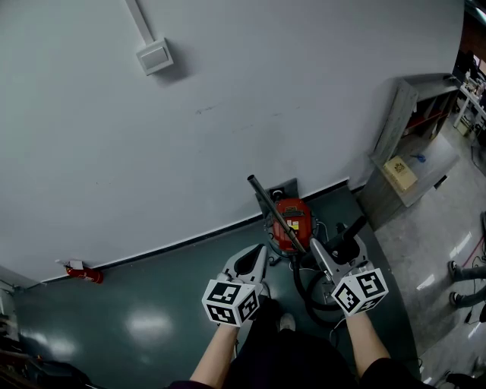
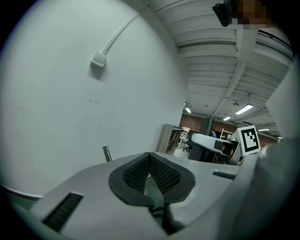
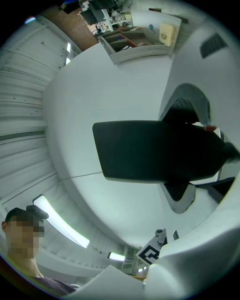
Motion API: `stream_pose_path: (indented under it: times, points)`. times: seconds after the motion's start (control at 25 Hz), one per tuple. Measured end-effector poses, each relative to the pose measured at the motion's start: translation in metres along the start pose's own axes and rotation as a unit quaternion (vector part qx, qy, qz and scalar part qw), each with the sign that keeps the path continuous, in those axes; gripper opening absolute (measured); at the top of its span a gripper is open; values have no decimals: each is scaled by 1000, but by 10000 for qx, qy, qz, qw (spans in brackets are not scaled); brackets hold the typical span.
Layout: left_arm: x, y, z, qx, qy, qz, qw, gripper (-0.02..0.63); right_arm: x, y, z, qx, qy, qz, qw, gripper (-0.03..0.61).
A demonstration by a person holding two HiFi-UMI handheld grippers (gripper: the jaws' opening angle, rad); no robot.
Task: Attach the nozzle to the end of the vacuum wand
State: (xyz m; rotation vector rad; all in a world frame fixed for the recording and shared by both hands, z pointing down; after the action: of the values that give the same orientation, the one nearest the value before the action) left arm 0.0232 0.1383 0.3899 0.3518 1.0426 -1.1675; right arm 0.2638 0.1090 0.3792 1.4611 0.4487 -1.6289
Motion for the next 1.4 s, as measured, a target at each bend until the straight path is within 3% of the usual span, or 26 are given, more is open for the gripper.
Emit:
stream_pose_path:
  times: [0.72,1.4]
  points:
    - [28,-62,59,-200,-207,-55,9996,4,16,27,75,-179,-46,159,9997,341]
    - [62,-143,96,-410,-390,-146,9983,3,48,25,158,-454,-51,240,9987,341]
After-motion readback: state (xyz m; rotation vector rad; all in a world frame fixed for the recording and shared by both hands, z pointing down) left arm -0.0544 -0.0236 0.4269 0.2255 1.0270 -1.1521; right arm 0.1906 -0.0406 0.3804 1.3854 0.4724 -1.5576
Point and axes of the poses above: the fingertips, and each gripper's own axes: z forward along the fingers, y to its right, x out of its top, the point moved 9 cm from there along -z, backward along the fingers, and after that the axes turned 15 degrees about -y, right-handed, at the moved point
